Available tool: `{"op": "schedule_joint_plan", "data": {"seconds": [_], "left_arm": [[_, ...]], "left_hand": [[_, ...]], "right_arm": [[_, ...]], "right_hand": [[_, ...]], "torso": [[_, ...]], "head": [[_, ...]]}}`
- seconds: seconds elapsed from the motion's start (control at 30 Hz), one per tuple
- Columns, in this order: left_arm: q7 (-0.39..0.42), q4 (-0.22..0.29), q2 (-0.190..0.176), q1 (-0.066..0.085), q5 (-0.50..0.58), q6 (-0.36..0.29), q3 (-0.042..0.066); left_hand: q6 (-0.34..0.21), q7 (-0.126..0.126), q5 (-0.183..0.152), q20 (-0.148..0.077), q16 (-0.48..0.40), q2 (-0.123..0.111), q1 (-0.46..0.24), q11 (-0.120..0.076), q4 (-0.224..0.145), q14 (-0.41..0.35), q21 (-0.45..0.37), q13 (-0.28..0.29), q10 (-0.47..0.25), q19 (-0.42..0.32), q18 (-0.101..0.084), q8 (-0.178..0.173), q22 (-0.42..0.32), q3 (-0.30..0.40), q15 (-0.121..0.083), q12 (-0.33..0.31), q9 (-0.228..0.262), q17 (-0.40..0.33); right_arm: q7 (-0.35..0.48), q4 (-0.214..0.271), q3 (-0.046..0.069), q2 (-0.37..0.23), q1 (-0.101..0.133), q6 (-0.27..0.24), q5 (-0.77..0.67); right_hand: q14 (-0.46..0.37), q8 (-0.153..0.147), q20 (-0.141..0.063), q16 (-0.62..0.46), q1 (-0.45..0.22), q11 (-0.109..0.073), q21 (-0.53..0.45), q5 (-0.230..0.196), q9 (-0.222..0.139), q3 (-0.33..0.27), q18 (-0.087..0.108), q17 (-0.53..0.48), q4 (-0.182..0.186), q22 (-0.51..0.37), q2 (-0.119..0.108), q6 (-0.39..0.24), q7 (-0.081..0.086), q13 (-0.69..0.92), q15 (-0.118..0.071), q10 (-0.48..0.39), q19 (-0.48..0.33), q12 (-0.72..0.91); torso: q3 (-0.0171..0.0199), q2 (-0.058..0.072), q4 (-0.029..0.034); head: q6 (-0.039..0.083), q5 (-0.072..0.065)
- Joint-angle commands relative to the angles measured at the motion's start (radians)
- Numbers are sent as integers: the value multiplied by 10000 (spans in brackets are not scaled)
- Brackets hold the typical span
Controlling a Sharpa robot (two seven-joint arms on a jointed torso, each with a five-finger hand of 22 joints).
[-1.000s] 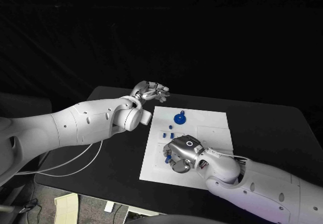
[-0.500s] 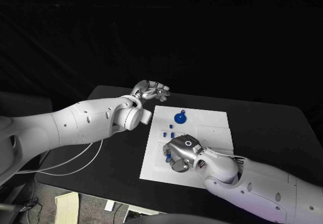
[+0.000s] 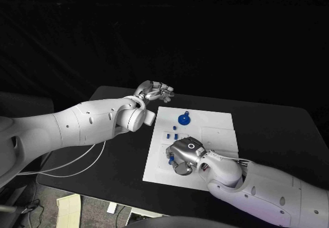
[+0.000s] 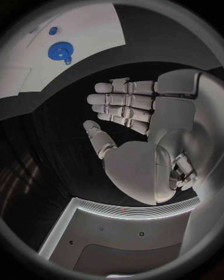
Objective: Assemble the parts on the task board
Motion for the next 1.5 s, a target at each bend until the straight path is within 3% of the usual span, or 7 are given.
{"op": "schedule_joint_plan", "data": {"seconds": [0.03, 0.63, 1.5], "left_arm": [[128, 25, 20, 14, -48, 115, 9], [117, 28, 29, 14, -56, 119, 9], [116, 29, 20, 15, -57, 113, 9]], "left_hand": [[-51, -33, -34, 1, -40, 58, 22, 8, -13, 83, -51, -14, 4, 45, 114, 33, 16, -54, -6, 53, -13, 13], [-49, -35, -33, 1, -57, 60, 32, 8, -16, 84, -60, -17, 3, 45, 113, 38, 23, -53, -6, 53, -17, 30], [-41, -39, -35, 3, -86, 65, 38, 10, -14, 86, -77, -21, 2, 46, 111, 49, 34, -56, -3, 53, -23, 59]], "right_arm": [[29, -49, -92, 23, -89, 532, -122], [-453, -63, -187, 116, -92, 951, -958], [-877, 85, -188, 80, -93, 381, -1333]], "right_hand": [[-75, 53, -48, 39, 51, -37, 59, -13, 2, 9, 807, -11, -77, 191, 64, 57, 13, -7, -4, 458, -14, 25], [-81, 53, -51, 40, 45, -34, 64, -13, 6, 11, 807, -18, -123, 193, 53, 59, 11, 1, -1, 449, -26, 12], [-76, 72, -60, 55, 57, -47, 86, -13, 20, 58, 807, -27, -157, 197, 31, 105, -6, 30, -13, 496, -24, 24]], "torso": [[2, 1, 4], [4, -2, 1], [3, 0, -1]], "head": [[-15, 6], [2, -29], [10, -15]]}}
